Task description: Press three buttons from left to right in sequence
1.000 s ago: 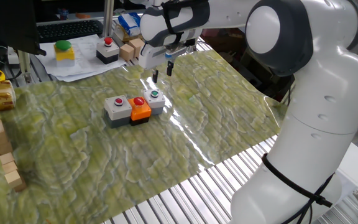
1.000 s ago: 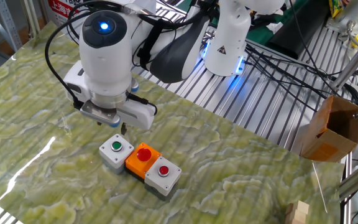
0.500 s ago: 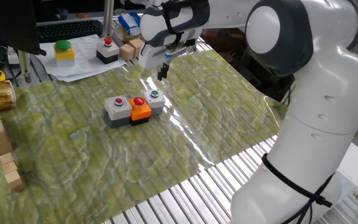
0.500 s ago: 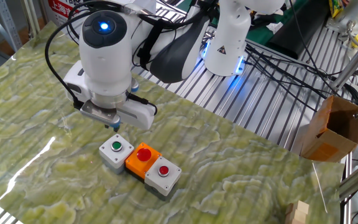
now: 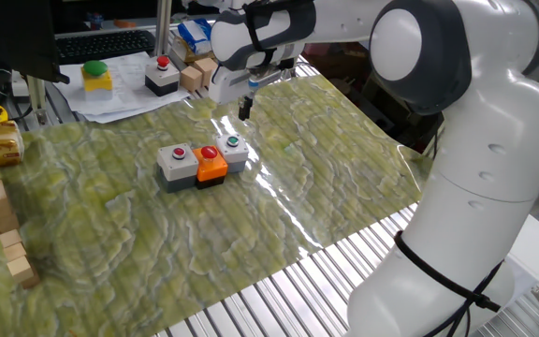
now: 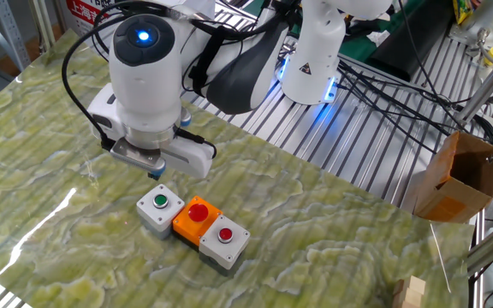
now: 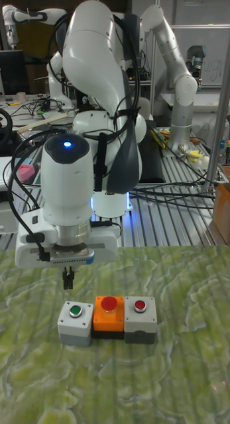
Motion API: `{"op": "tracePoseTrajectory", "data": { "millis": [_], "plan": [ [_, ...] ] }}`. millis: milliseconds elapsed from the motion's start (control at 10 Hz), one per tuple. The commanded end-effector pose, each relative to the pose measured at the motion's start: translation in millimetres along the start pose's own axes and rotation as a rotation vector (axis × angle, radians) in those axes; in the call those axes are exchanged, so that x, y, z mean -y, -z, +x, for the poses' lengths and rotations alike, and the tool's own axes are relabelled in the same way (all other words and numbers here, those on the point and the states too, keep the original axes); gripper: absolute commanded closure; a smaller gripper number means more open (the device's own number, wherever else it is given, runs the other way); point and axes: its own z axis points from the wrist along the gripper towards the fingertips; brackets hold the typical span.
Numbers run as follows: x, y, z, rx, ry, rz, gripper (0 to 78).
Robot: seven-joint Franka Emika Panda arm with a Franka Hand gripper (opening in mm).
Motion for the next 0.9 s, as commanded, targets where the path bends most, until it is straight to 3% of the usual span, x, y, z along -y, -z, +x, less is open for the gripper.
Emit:
{"op": "tracePoseTrajectory", "data": {
  "millis": [100, 400, 500, 900],
  "plan": [
    [-108.0, -8.7, 6.9, -0.02, -0.128, -0.089, 76.1],
    [-129.2, -6.6, 19.9, -0.021, -0.152, -0.098, 76.1],
    [-137.1, -10.3, 21.2, -0.02, -0.167, -0.131, 76.1],
    [-161.4, -22.1, 19.6, -0.017, -0.199, -0.138, 76.1]
  ]
}}
